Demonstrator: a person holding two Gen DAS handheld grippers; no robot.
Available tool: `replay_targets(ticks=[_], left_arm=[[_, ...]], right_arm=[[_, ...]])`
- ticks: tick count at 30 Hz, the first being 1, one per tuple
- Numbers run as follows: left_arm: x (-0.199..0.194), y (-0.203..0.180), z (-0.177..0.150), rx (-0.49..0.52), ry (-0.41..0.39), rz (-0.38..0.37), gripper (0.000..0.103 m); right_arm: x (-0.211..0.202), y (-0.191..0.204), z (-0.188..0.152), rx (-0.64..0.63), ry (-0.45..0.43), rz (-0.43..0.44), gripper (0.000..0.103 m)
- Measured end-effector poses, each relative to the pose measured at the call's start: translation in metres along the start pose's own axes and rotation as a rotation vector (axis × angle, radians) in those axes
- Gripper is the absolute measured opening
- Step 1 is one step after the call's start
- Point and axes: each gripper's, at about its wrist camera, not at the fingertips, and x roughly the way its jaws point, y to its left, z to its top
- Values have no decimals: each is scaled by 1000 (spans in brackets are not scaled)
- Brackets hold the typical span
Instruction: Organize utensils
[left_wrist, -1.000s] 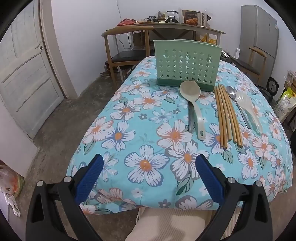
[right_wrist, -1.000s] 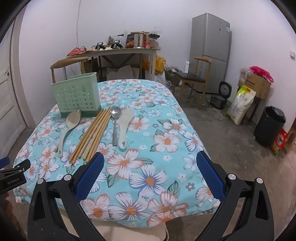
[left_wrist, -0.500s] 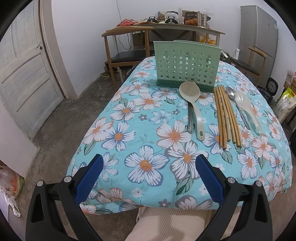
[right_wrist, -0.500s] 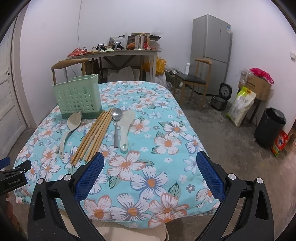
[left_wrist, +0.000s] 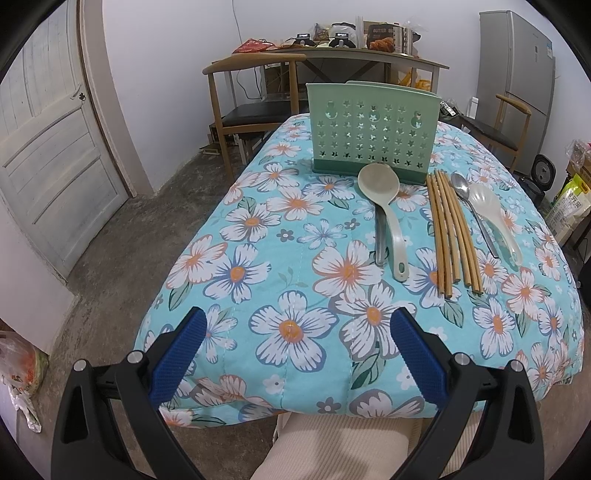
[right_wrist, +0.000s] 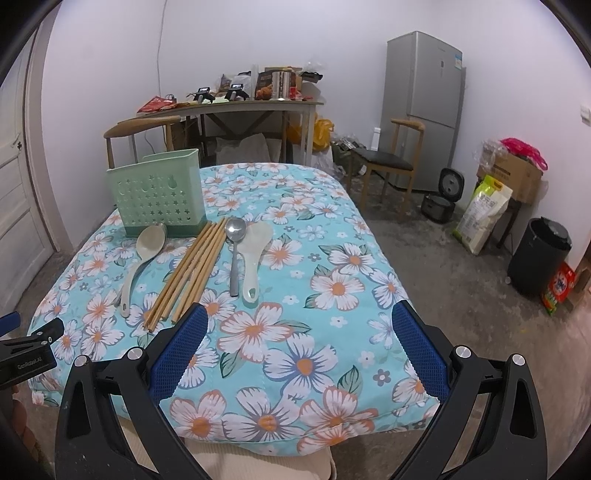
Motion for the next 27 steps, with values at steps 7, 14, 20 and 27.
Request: replay_targets(ticks=[7, 14, 20, 27], left_arm=[[0, 0, 0, 1, 0, 0, 97], [0, 0, 0, 1, 0, -1, 97], [0, 0, 0, 1, 0, 0, 97], [0, 0, 0, 1, 0, 0, 97]], right_arm=[[-1, 0, 0, 0, 0, 1, 95], [-1, -1, 0, 0, -1, 0, 95], [-1, 0, 0, 0, 1, 0, 95], [-1, 0, 0, 2, 0, 1, 95]])
